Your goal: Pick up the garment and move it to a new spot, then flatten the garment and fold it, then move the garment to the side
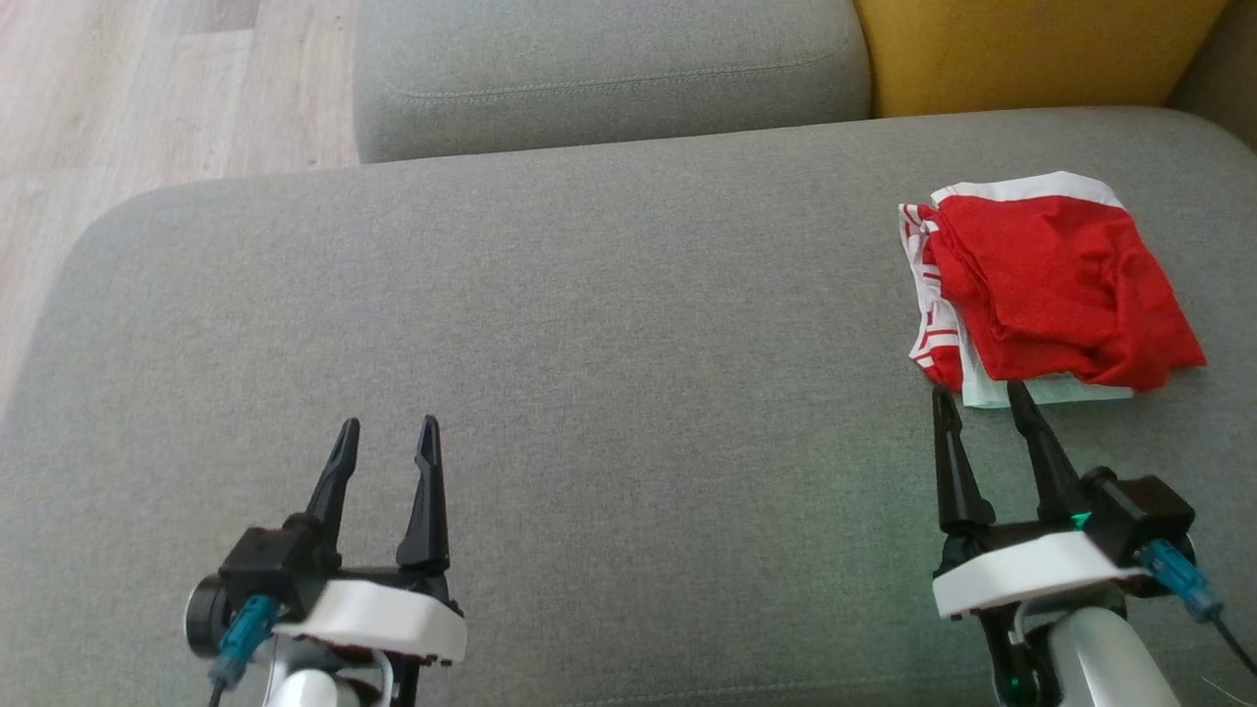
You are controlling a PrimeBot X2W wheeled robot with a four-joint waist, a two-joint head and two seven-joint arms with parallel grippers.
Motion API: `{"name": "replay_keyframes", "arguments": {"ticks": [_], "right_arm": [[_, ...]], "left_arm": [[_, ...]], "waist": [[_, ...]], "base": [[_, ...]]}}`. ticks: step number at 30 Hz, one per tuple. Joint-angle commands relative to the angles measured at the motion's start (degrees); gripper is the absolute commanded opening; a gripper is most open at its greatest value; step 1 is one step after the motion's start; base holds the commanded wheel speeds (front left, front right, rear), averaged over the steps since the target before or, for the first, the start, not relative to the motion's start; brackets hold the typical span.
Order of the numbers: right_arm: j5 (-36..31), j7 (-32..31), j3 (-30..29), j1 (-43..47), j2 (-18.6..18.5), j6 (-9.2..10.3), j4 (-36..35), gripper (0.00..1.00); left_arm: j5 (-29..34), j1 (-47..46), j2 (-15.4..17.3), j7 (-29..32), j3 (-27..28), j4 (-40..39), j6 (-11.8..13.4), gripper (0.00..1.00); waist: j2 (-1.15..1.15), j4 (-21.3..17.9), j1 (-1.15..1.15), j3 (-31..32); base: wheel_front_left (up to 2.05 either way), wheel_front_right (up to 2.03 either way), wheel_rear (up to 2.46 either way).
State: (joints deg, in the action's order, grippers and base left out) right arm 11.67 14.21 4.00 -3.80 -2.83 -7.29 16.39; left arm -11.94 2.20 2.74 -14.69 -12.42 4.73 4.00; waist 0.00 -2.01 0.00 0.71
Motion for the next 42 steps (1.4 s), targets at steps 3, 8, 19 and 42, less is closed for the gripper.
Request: {"name": "replay_keyframes", "arguments": {"ticks": [3,8,19,42], "right_arm": [[0.24,0.78,1.71,-0.79,-0.05,-0.20,-1.64,1.00],[0.38,0.78,1.79,-0.86,-0.05,-0.20,-1.77,1.00],[0.82,0.79,1.71,-0.89,-0.05,-0.20,-2.04,1.00],[10.79,-2.21,-0.37,0.05,-0.33,-0.02,1.31,0.00]], "left_arm": [[-0.59,-1.67,0.14,-0.31,2.25,-2.26,-0.47,1.00],[-0.41,-1.57,0.14,-0.31,2.81,-1.74,-1.08,1.00],[-2.31,-1.11,0.14,-0.31,3.37,-2.28,-1.09,1.00],[-13.22,-0.55,0.57,1.99,3.04,2.02,-2.08,0.00]], "waist": [[0.00,-0.08,0.00,-0.01],[0.00,-0.14,0.00,-0.08],[0.00,-0.40,0.00,-0.11],[0.00,-0.12,0.00,-0.23]], "base": [[0.00,0.00,0.00],[0.00,0.00,0.00],[0.00,0.00,0.00],[0.00,0.00,0.00]]}}
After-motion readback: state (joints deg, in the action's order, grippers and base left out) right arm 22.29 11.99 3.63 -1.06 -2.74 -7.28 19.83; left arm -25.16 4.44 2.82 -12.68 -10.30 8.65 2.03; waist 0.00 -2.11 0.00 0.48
